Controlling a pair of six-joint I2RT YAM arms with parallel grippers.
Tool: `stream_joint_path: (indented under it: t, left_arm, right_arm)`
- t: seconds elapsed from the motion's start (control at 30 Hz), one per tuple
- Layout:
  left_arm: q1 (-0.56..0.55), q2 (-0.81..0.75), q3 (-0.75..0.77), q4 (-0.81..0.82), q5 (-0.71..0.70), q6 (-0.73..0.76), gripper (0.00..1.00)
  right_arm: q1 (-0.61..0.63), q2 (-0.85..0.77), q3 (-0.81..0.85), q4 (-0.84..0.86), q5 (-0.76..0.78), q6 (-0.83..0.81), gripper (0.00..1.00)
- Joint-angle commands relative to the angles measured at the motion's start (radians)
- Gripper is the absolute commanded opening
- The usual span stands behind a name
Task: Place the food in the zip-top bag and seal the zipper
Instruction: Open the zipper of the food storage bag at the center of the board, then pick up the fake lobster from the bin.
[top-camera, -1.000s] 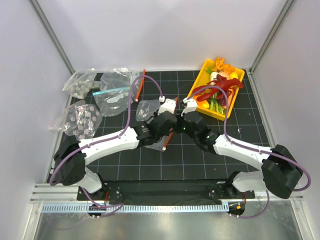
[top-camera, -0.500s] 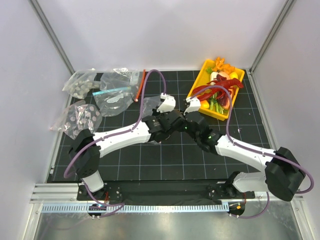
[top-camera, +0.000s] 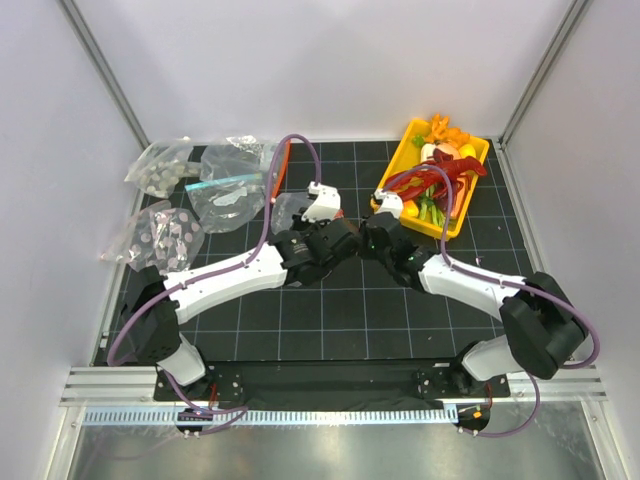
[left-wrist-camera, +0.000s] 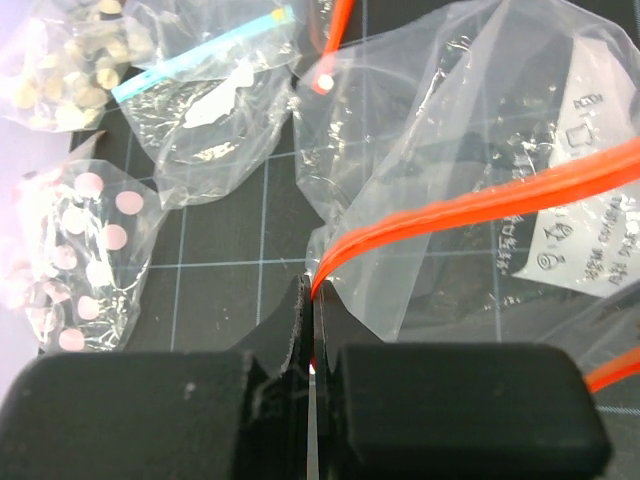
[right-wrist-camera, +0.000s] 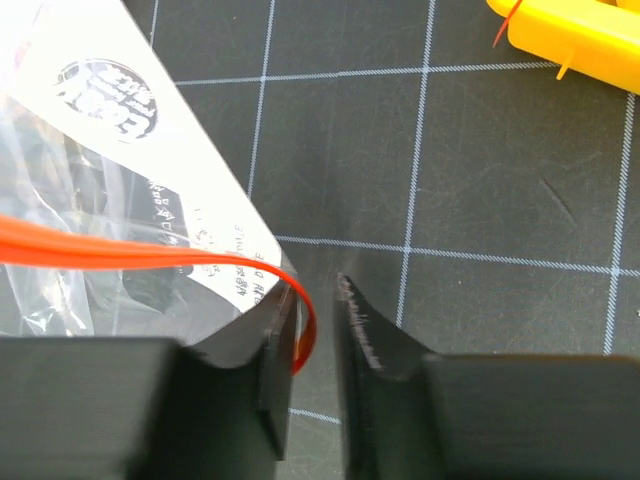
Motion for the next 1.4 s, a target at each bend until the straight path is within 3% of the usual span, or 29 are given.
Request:
stream_joint_path:
  t: [0.0, 0.2, 0.3, 0.37, 0.67, 0.83, 0.9, 1.0, 1.23, 1.37]
  left_arm:
    - [-0.003, -0.015, 0.006, 0.025, 0.023, 0.006, 0.00]
    - [-0.003, 0.007, 0.006, 0.050, 0.056, 0.021, 0.00]
    - [-0.003, 0.002, -0.016, 0.122, 0.099, 0.070, 0.00]
    - [0.001, -0.002, -0.045, 0.189, 0.156, 0.101, 0.00]
    - [0.021, 0.013, -0.040, 0.192, 0.216, 0.110, 0.00]
    - [0.021, 0.013, -0.033, 0.180, 0.212, 0.115, 0.00]
    - [0.020, 0.021, -0.027, 0.176, 0.212, 0.112, 0.00]
    - [0.020, 0.040, -0.010, 0.154, 0.218, 0.100, 0.00]
    - [0.020, 0.028, 0.007, 0.120, 0.230, 0.078, 0.00]
    - [0.020, 0.013, 0.003, 0.114, 0.236, 0.070, 0.00]
  right_arm:
    - [-0.017, -0.037, 0.029, 0.011, -0.028, 0.006, 0.30]
    - [-0.017, -0.146, -0.022, 0.044, -0.039, -0.030, 0.65]
    - [-0.017, -0.189, -0.043, 0.081, -0.078, -0.052, 0.71]
    - [-0.017, -0.212, -0.052, 0.084, -0.093, -0.057, 0.72]
    - [-0.036, -0.287, -0.083, 0.098, -0.088, -0.058, 0.79]
    - [-0.183, -0.275, -0.080, 0.055, -0.108, 0.003, 0.82]
    - [-0.218, -0.266, -0.080, 0.070, -0.095, 0.026, 0.91]
    - [-0.307, -0.224, -0.088, 0.141, -0.113, 0.107, 0.99]
    - [-0.476, -0.068, -0.054, 0.266, -0.121, 0.256, 1.00]
    - [-0.504, 0.050, -0.007, 0.346, -0.087, 0.304, 1.00]
